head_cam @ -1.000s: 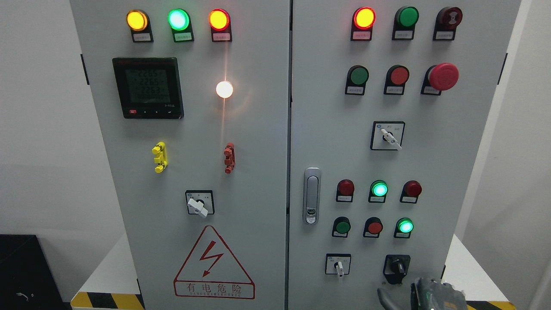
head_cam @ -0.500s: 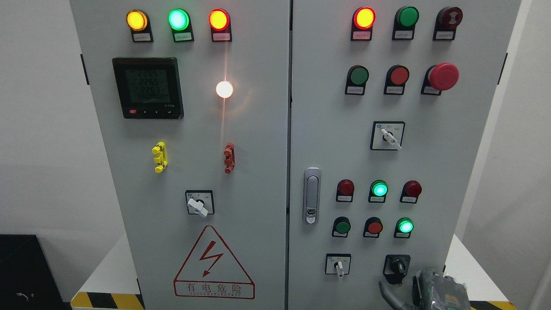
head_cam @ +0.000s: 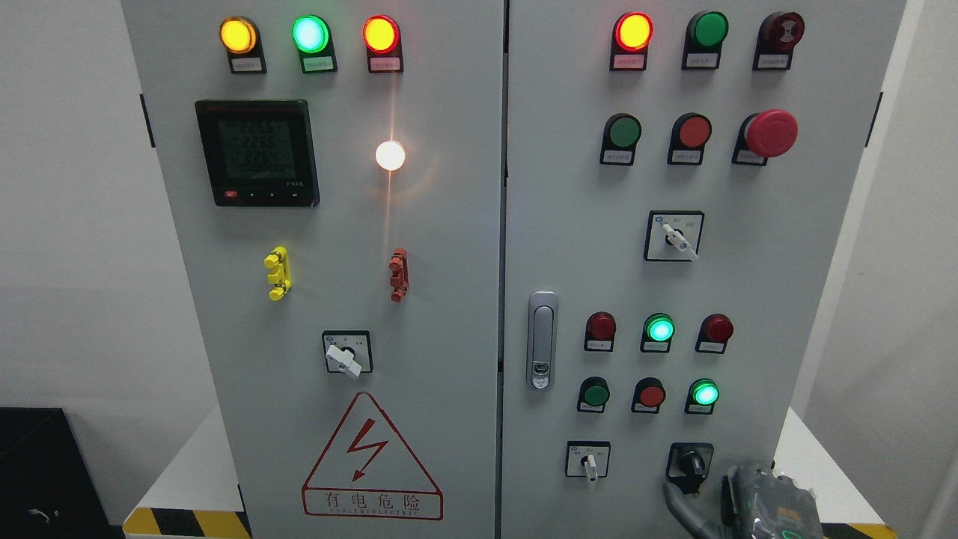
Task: Flip black knob to close circuit
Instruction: 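Raise the right hand up to the black rotary knob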
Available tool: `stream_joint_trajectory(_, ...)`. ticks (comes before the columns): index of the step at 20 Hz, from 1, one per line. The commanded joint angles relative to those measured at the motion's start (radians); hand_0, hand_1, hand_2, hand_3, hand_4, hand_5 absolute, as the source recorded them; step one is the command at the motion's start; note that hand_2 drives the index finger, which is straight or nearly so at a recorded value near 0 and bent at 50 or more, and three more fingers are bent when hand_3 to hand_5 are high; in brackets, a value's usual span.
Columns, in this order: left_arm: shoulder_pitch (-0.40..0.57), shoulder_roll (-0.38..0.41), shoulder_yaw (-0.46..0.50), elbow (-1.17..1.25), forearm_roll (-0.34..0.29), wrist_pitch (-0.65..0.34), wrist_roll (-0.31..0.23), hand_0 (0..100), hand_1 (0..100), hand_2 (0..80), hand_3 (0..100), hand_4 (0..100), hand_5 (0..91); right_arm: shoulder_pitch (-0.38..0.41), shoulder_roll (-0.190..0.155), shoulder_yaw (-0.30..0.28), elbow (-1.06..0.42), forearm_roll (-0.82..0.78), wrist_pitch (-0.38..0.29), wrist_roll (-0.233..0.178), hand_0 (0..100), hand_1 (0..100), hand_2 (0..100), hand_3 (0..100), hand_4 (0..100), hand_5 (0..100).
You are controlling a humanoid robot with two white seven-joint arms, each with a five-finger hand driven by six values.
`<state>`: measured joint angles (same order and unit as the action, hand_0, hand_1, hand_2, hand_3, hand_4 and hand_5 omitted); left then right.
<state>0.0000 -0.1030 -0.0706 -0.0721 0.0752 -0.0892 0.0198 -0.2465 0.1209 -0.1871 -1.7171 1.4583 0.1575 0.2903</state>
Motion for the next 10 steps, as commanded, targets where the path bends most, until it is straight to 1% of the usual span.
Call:
stream_joint_trajectory(1,0.006,0.0,0.0,0.0,0.0,0.0,0.0,12,56,0.0,0,0,0.0,-0.016,-0.004,-0.031,0.025,0.002,0.001,-0.008,0,0,92,100,97,98)
stream_joint_trajectory(7,0.006,0.0,0.0,0.0,0.0,0.0,0.0,12,56,0.0,0,0,0.0,-0.017,-0.009,-0.038,0.027,0.004,-0.006,-0.013,0,0,92,100,97,98)
stream_joint_trajectory(10,0.006,0.0,0.0,0.0,0.0,0.0,0.0,12,56,0.0,0,0,0.0,-0.016,-0.012,-0.052,0.033,0.004,-0.009,-0.013,0,0,92,100,97,98)
